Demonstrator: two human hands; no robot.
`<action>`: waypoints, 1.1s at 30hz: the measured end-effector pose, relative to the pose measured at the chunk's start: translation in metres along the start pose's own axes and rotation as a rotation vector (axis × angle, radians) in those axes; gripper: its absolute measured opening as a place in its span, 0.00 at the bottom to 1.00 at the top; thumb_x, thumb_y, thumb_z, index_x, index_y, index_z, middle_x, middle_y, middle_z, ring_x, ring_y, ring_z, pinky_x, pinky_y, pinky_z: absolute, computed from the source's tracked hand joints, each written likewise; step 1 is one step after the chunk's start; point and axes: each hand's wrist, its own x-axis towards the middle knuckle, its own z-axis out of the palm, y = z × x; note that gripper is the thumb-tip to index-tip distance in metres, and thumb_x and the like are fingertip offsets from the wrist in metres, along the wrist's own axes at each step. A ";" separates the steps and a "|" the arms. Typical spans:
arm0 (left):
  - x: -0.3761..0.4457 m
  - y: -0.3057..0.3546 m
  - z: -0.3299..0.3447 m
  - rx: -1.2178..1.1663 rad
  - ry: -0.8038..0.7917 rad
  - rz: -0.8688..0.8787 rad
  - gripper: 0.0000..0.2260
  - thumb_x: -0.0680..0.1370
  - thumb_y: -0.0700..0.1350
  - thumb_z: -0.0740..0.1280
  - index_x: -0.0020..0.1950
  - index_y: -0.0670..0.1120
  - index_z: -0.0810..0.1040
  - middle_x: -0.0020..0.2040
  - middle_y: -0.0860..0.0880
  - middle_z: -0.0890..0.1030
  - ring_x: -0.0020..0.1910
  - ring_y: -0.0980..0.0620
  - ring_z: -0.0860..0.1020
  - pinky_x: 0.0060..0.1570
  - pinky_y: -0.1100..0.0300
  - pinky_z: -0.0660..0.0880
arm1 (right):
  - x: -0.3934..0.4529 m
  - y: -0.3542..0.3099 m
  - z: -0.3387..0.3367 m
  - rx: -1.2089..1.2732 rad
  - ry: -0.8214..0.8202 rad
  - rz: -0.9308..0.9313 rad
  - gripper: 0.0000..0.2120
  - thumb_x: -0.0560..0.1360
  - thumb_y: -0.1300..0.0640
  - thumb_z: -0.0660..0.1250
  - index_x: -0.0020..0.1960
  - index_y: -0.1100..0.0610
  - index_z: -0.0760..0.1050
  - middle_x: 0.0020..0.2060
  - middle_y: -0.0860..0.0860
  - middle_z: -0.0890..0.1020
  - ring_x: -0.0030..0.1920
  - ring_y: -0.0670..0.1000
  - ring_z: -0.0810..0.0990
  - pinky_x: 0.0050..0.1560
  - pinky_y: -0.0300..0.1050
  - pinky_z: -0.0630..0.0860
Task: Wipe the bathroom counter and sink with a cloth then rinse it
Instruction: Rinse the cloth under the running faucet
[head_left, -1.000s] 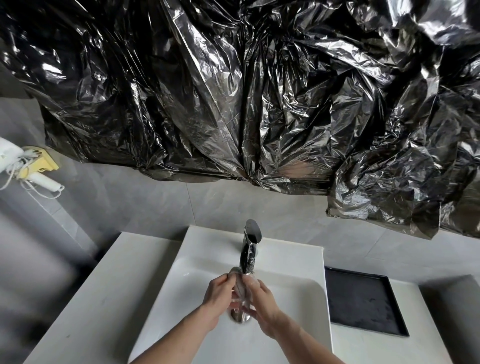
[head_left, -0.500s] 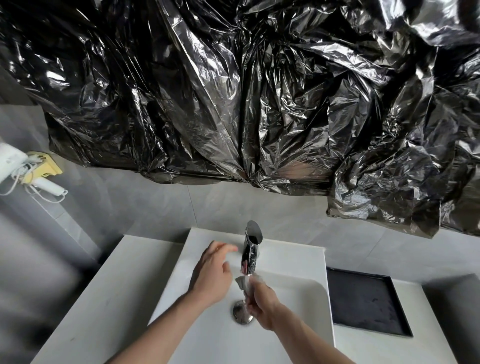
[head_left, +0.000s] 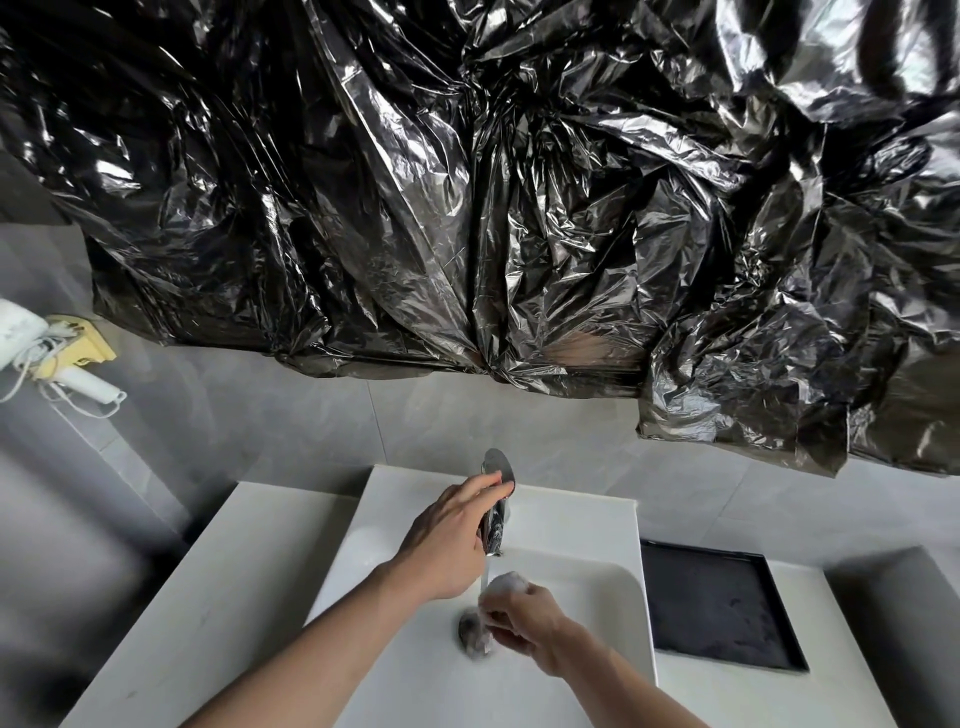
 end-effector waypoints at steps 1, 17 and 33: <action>-0.002 0.001 0.002 0.013 -0.010 0.007 0.37 0.72 0.33 0.57 0.79 0.59 0.64 0.79 0.64 0.59 0.76 0.56 0.62 0.71 0.58 0.67 | -0.004 -0.001 -0.001 0.013 -0.002 -0.001 0.05 0.63 0.62 0.70 0.36 0.53 0.76 0.34 0.55 0.76 0.33 0.51 0.73 0.36 0.38 0.74; -0.106 0.025 0.023 0.003 -0.102 0.188 0.32 0.75 0.39 0.56 0.77 0.61 0.60 0.75 0.67 0.54 0.74 0.64 0.59 0.70 0.68 0.63 | -0.090 -0.005 -0.061 -0.251 -0.202 -0.043 0.12 0.67 0.64 0.77 0.41 0.52 0.76 0.34 0.52 0.74 0.28 0.47 0.67 0.29 0.39 0.58; -0.066 0.055 -0.010 0.505 -0.175 0.148 0.10 0.71 0.45 0.69 0.49 0.53 0.70 0.48 0.50 0.83 0.48 0.43 0.82 0.44 0.53 0.73 | -0.147 -0.077 0.007 -1.250 0.023 -0.248 0.04 0.72 0.53 0.71 0.40 0.50 0.78 0.37 0.47 0.79 0.41 0.51 0.77 0.36 0.41 0.71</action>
